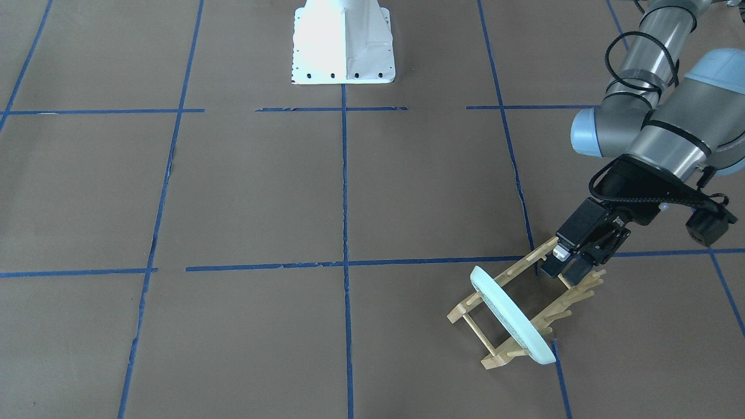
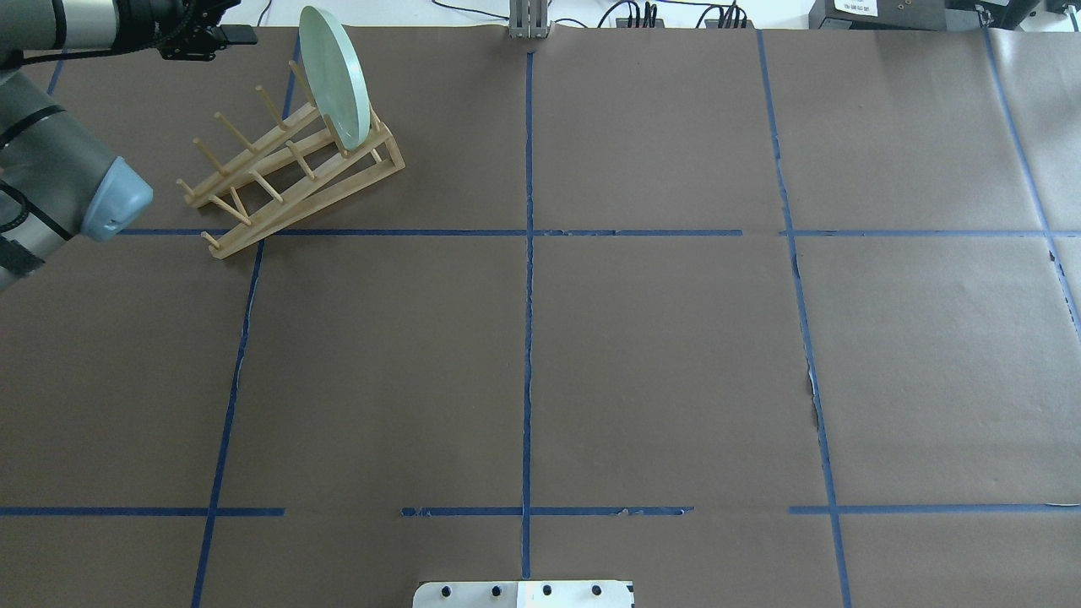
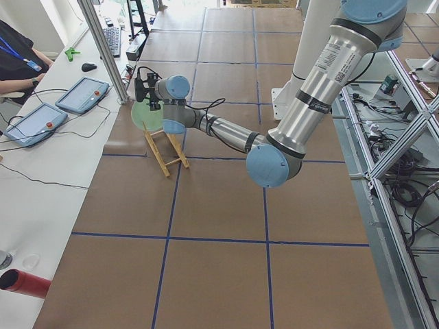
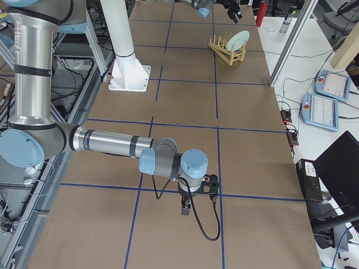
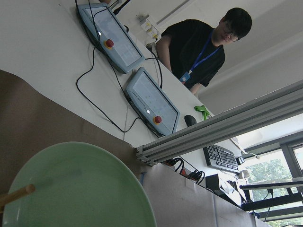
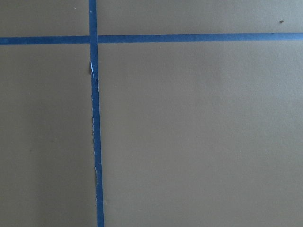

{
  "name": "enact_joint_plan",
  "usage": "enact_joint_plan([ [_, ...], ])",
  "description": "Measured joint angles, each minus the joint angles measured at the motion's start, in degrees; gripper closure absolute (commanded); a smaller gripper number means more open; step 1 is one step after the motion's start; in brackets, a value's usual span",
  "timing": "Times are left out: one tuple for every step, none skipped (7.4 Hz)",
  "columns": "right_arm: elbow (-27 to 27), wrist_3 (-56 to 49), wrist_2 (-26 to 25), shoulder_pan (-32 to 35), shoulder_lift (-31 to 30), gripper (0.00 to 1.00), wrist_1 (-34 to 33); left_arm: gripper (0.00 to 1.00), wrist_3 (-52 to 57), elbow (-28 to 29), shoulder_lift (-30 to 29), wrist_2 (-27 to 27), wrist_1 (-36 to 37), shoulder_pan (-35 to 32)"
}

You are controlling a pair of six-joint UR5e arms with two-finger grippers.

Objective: Place plate on rack
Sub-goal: 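Open the left gripper and withdraw it away from the rack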

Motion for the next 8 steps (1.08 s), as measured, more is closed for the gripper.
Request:
enact_joint_plan([
  [0.00, 0.00, 0.00, -0.01, 0.00, 0.00, 0.00, 0.00, 9.36, -3.70, 0.10, -2.98, 13.03, -1.48],
  [-0.03, 0.00, 0.00, -0.01, 0.00, 0.00, 0.00, 0.00, 22.08, -7.55, 0.24, -4.28, 27.74, -3.05],
  [-0.06, 0.00, 0.00, -0.02, 0.00, 0.00, 0.00, 0.00, 35.79, -10.19, 0.44, -4.82, 40.14, -5.35],
  [-0.06, 0.00, 0.00, 0.00, 0.00, 0.00, 0.00, 0.00, 48.66, -11.38, 1.49, -5.72, 48.39, -8.48],
  [-0.02, 0.00, 0.00, 0.01, 0.00, 0.00, 0.00, 0.00, 60.65, -11.51, 4.26, -8.40, 52.76, -12.67],
  [0.00, 0.00, 0.00, 0.02, 0.00, 0.00, 0.00, 0.00, 70.66, -10.49, 7.68, -12.49, 54.51, -17.32],
  [0.00, 0.00, 0.00, 0.04, 0.00, 0.00, 0.00, 0.00, 77.67, -8.64, 11.20, -15.96, 55.06, -21.16],
  [-0.01, 0.00, 0.00, 0.04, 0.00, 0.00, 0.00, 0.00, 81.78, -7.38, 14.63, -17.66, 55.26, -23.66],
])
